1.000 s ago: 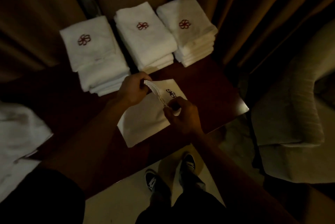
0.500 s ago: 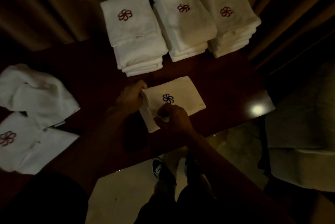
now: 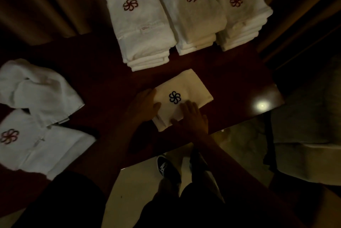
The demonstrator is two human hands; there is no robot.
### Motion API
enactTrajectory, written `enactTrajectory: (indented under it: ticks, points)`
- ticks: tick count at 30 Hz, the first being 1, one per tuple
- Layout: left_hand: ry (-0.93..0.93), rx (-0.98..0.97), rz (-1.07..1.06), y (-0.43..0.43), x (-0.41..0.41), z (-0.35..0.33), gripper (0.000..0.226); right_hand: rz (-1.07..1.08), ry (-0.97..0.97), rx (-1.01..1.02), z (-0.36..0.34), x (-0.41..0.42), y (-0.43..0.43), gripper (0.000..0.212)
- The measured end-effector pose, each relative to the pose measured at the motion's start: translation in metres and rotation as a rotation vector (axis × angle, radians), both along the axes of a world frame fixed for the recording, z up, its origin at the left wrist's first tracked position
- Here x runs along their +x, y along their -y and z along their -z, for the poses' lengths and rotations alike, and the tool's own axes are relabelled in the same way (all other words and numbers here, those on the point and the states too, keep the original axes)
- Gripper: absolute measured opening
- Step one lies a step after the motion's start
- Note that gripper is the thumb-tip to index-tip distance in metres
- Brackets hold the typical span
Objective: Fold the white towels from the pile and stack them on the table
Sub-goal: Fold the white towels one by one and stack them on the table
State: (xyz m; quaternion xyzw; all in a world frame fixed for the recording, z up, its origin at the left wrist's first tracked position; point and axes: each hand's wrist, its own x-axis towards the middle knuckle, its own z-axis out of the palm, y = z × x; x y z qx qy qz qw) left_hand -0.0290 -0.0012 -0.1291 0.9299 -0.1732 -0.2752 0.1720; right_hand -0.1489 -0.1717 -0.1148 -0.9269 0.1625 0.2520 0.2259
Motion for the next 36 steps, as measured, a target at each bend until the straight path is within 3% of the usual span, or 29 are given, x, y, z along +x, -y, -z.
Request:
enactTrajectory:
  ticks: [5, 8, 10, 14, 17, 20, 26, 33, 36]
  points:
    - [-0.026, 0.081, -0.075, 0.004, 0.0, -0.011, 0.047, 0.102, 0.132, 0.017, 0.004, -0.013, 0.01, 0.072]
    - [-0.076, 0.101, -0.171, 0.011, 0.0, -0.016, 0.046, 0.435, 0.271, 0.135, 0.002, -0.015, 0.012, 0.065]
    - [-0.092, 0.087, -0.203, 0.015, -0.005, -0.014, 0.043, 0.642, 0.224, 0.279, 0.0, -0.013, 0.014, 0.061]
    - [-0.154, 0.044, -0.304, 0.025, -0.016, -0.015, 0.077, 0.765, 0.141, 0.397, 0.001, -0.01, 0.019, 0.056]
    - [-0.272, -0.036, -0.375, 0.03, -0.022, -0.01, 0.077, 0.876, 0.118, 0.492, 0.0, -0.007, 0.024, 0.061]
    - [-0.328, -0.141, -0.457, 0.029, -0.029, -0.001, 0.061, 0.894, 0.164, 0.551, 0.003, -0.013, 0.028, 0.062]
    - [-0.318, -0.221, -0.486, 0.034, -0.04, -0.002, 0.059, 0.76, 0.415, 0.641, -0.002, -0.027, 0.032, 0.07]
    - [-0.239, -0.461, -0.386, 0.042, -0.04, -0.026, 0.08, 0.655, 0.417, 0.496, -0.018, -0.022, 0.05, 0.049]
    - [-0.219, -0.48, -0.333, 0.047, -0.037, -0.042, 0.077, 0.63, 0.45, 0.44, -0.034, -0.02, 0.058, 0.043]
